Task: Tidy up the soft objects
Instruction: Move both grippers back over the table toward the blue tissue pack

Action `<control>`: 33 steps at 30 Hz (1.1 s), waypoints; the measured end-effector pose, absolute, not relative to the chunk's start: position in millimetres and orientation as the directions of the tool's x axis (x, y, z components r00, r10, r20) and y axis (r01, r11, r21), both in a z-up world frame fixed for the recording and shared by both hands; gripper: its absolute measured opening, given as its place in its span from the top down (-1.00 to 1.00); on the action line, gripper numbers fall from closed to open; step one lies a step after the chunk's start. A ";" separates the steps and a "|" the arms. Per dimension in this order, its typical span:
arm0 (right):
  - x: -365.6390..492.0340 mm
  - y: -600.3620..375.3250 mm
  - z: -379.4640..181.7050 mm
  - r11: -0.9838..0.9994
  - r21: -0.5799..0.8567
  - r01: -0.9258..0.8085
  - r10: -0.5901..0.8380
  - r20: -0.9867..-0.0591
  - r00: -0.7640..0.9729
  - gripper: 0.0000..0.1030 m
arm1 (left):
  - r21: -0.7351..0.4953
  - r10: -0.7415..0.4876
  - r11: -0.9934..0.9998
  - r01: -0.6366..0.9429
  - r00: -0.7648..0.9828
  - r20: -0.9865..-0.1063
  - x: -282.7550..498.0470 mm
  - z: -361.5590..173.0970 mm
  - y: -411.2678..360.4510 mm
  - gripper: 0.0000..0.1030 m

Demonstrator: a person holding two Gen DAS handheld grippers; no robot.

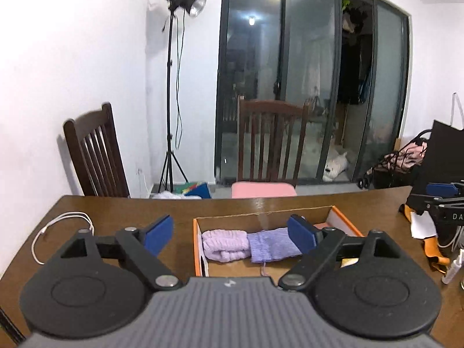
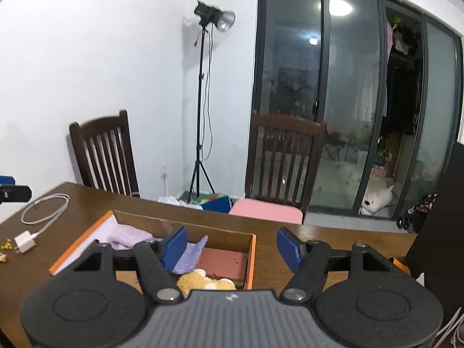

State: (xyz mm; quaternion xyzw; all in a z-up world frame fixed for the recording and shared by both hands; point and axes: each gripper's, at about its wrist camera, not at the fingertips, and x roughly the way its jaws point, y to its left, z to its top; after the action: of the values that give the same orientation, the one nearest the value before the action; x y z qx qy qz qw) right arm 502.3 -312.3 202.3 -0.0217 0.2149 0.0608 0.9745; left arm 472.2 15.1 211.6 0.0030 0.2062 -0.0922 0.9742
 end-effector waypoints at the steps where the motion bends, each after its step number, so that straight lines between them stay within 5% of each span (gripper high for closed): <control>1: 491.7 -311.7 204.1 0.991 -0.017 -0.131 0.113 -0.408 0.906 -0.34 | -0.030 -0.170 0.985 0.171 0.909 -0.381 457.0 210.5 15.0 -0.80; 8: 380.5 -300.5 178.4 0.975 -0.025 -0.222 0.204 -0.302 0.931 -0.58 | 0.021 -0.144 0.988 0.154 0.957 -0.250 333.8 171.7 12.8 -0.96; 14: 280.2 -293.0 129.0 0.956 0.068 -0.284 0.290 -0.315 0.904 -0.69 | 0.093 -0.167 0.978 0.188 0.966 -0.198 234.6 117.8 5.8 -1.00; 21: 224.0 -289.7 62.3 0.938 0.215 -0.274 0.341 -0.409 0.846 -0.69 | 0.005 -0.216 0.973 0.229 0.925 -0.312 206.0 81.9 10.1 -1.00; 29: 242.5 -273.2 56.7 0.933 0.225 -0.282 0.354 -0.420 0.836 -0.67 | -0.024 -0.205 0.978 0.209 0.919 -0.337 245.2 76.0 9.4 -1.00; 33: 262.1 -265.0 51.8 0.926 0.247 -0.284 0.370 -0.455 0.810 -0.51 | -0.059 -0.181 0.983 0.172 0.901 -0.394 273.4 65.5 20.8 -0.99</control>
State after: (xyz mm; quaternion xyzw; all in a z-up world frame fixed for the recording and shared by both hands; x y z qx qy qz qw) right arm 262.1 -265.0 51.8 0.0837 0.2555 0.1725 0.9476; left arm 273.4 20.8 65.5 -0.0115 0.2034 -0.0906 0.9748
